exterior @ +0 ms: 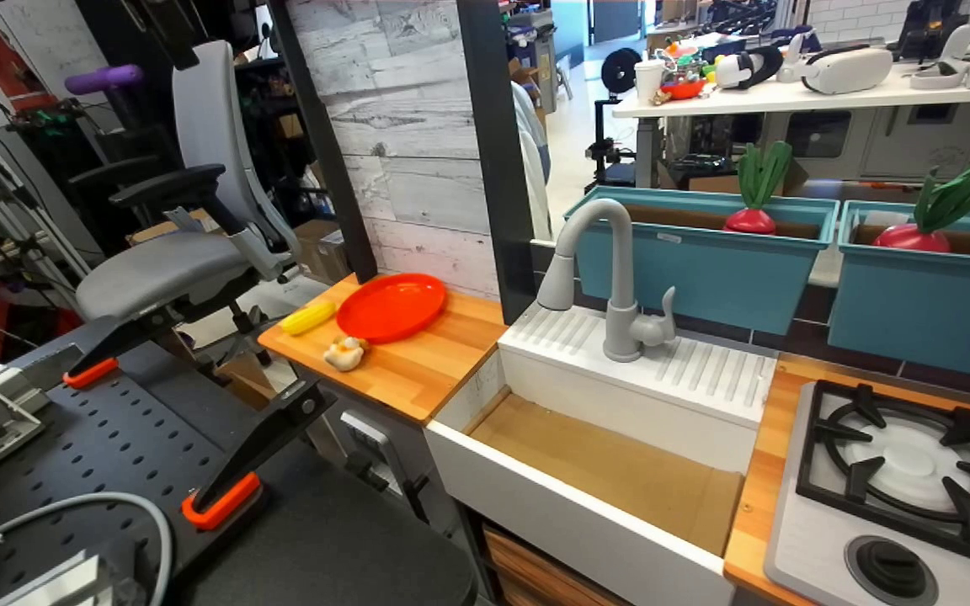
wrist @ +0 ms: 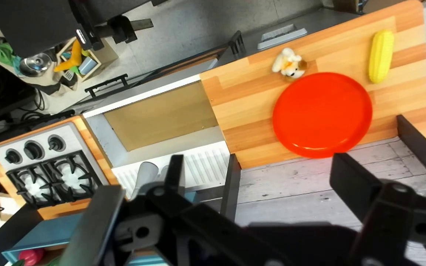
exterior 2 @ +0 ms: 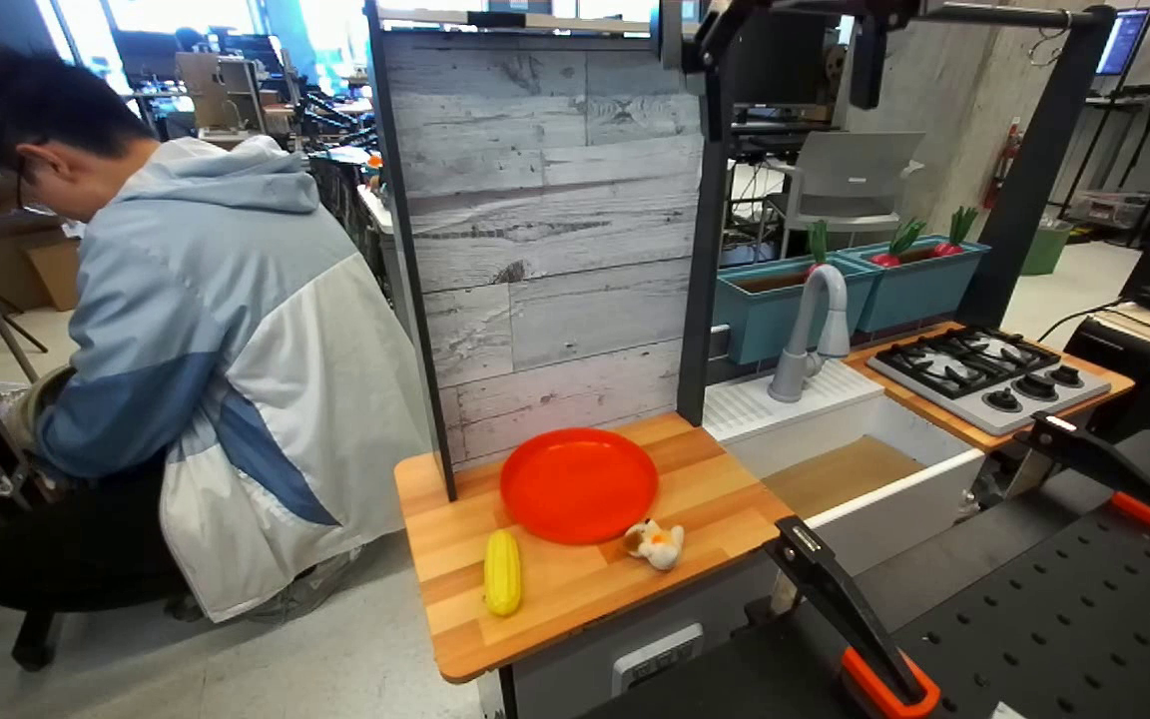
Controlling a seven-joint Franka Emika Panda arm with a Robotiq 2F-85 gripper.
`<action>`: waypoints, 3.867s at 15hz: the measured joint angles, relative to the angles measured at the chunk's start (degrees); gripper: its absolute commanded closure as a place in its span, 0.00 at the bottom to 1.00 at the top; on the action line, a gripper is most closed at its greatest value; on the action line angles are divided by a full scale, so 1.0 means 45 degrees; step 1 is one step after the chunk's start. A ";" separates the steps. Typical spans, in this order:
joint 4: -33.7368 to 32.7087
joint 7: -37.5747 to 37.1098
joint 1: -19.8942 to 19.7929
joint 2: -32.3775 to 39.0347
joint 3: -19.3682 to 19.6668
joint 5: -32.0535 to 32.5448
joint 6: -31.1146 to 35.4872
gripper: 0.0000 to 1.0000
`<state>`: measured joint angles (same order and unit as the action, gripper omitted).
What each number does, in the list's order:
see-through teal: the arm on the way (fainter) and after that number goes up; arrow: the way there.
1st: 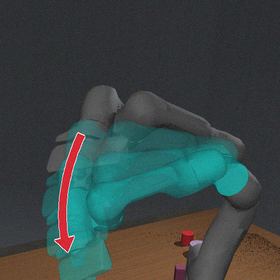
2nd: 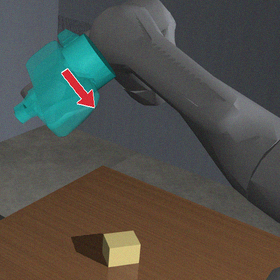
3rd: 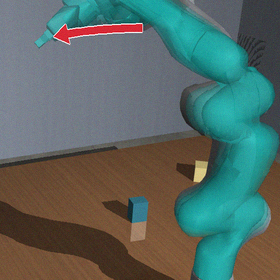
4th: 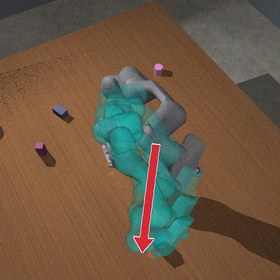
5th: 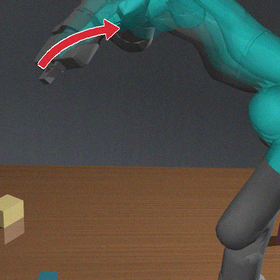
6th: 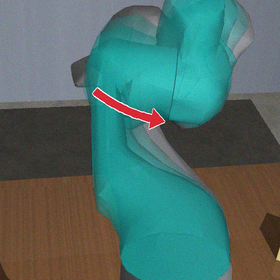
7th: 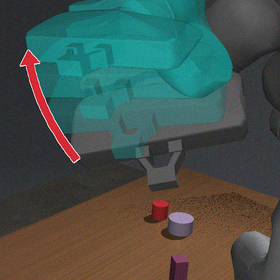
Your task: Pick the stuffed animal and put it on the plate
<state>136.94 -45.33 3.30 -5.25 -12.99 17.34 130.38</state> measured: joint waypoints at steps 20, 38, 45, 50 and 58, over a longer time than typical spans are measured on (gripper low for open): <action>-0.0586 0.6229 0.0106 0.7533 0.0982 -0.4158 0.6817 0.00; -0.3776 0.6532 0.1770 1.1886 0.2655 -0.4298 0.5742 0.00; -0.4961 0.5956 0.2723 1.2888 0.3356 -0.4274 0.5704 0.25; -0.5695 0.5723 0.3201 1.3456 0.3583 -0.4247 0.5423 0.60; -0.5999 0.5684 0.3331 1.3577 0.3775 -0.4238 0.5288 0.98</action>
<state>109.94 -19.76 18.29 55.85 4.00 -1.73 154.17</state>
